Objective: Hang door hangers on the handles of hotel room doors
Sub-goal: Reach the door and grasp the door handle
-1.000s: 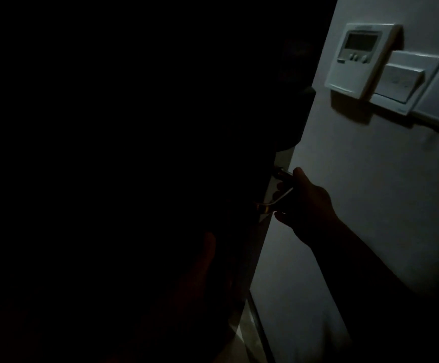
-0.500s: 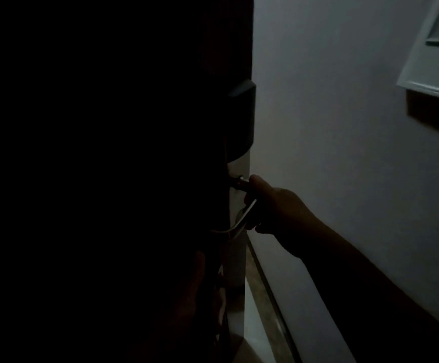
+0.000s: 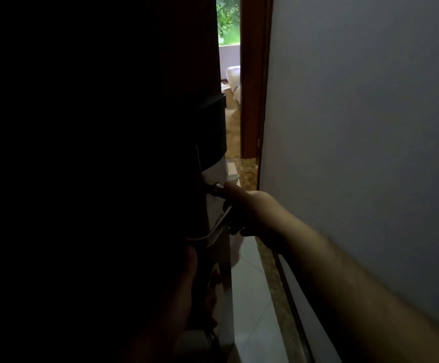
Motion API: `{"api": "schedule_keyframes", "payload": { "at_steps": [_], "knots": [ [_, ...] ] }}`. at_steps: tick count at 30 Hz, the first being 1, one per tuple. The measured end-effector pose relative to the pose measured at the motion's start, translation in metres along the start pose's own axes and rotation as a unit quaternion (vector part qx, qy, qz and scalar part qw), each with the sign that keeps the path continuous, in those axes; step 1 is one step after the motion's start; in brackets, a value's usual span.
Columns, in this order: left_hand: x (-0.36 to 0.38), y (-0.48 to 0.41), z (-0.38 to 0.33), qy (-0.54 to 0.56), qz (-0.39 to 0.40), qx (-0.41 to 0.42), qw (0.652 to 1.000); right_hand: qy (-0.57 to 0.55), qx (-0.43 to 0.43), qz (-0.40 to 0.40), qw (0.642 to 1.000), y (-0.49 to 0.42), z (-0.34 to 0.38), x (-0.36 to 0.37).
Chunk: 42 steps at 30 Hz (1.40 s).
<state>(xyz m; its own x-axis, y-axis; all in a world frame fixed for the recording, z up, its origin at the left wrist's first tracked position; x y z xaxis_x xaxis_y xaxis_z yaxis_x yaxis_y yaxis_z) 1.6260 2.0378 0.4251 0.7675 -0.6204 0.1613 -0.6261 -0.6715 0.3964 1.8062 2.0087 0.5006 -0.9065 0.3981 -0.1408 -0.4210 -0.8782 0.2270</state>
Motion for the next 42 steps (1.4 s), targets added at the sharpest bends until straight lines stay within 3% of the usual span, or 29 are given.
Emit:
{"api": "schedule_keyframes", "payload": {
  "at_steps": [4,8,11,15,24,34,42],
  "knots": [
    [-0.029,-0.023,-0.02,-0.005,-0.006,0.016,1.0,0.041,0.006,0.02,0.999,-0.044,0.018,0.018],
    [-0.053,-0.044,-0.035,0.062,-0.016,0.047,0.997,0.042,0.003,0.054,0.998,-0.088,0.025,0.044],
    [-0.075,-0.055,-0.045,0.024,-0.009,0.038,0.999,0.031,-0.016,0.045,0.998,-0.115,0.03,0.069],
    [-0.105,-0.064,-0.061,0.007,-0.034,0.034,0.999,0.02,-0.023,0.096,0.995,-0.152,0.039,0.095],
    [-0.149,-0.088,-0.082,0.035,-0.168,0.021,0.985,0.002,-0.062,0.235,0.97,-0.224,0.053,0.147],
    [-0.151,-0.104,-0.093,0.141,-0.351,0.031,0.925,0.007,-0.081,0.409,0.909,-0.283,0.063,0.186],
    [-0.149,-0.106,-0.105,0.159,-0.416,0.052,0.894,0.01,-0.087,0.436,0.895,-0.292,0.069,0.198]
  ]
}}
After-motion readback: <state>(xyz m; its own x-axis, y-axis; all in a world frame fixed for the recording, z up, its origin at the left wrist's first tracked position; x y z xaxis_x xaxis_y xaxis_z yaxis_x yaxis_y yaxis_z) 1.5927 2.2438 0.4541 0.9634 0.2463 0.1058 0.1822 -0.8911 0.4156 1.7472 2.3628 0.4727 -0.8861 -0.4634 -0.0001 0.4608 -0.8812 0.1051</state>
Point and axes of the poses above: each hand's wrist, its own y-axis away from the middle knuckle, its own x-axis out of the palm, z = x × y, the point moved 1 cm from there along -y, towards the middle knuckle
